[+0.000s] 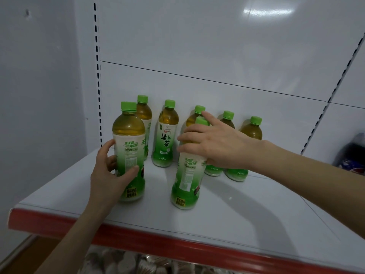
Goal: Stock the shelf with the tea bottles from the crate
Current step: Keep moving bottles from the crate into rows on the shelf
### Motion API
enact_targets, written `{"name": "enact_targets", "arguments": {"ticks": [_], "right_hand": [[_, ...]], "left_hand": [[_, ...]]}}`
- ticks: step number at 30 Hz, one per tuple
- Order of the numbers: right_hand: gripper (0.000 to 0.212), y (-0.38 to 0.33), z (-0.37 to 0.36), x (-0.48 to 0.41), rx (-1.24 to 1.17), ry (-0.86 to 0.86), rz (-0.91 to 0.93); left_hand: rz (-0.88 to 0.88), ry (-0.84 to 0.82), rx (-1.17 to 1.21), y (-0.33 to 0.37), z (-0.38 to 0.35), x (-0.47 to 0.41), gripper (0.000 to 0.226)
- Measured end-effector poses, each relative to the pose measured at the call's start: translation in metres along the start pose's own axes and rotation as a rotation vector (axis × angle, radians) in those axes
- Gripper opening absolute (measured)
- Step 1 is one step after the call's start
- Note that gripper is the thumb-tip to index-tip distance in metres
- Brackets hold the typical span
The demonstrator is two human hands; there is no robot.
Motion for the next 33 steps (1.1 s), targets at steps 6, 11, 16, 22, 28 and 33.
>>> {"name": "enact_targets", "arguments": {"ticks": [6,11,16,22,28,33], "right_hand": [[0.082,0.008,-0.016,0.007,-0.107,0.315,-0.013],[0.076,-0.010,-0.041,0.031,-0.882,0.712,-0.451],[0.091,-0.061,-0.081,0.020,-1.687,0.450,-0.645],[0.061,-0.087,-0.097,-0.003,-1.693,0.475,-0.740],[0.050,-0.089,-0.098,-0.003,-1.713,0.490,-0.741],[0.049,-0.090,-0.099,-0.003,-1.700,0.502,-0.748]], "left_hand": [[0.005,-0.004,-0.001,-0.001,0.000,-0.001,0.078],[-0.013,-0.009,-0.018,-0.003,0.003,-0.002,0.077],[-0.024,-0.021,-0.034,0.000,0.002,0.000,0.075],[0.030,-0.062,-0.068,0.000,0.005,0.001,0.084],[0.101,-0.344,-0.017,-0.003,0.021,0.002,0.070],[0.068,-0.267,-0.162,-0.006,0.019,-0.001,0.069]]}}
Point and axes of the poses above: each hand's wrist, its own x-axis away from the middle knuckle, its own z-axis out of the back of the hand, y = z × x, the point moved 1 cm from there along -x, towards the middle knuckle, and after that the axes turned 7 degrees about -y, right-handed, at the moved point
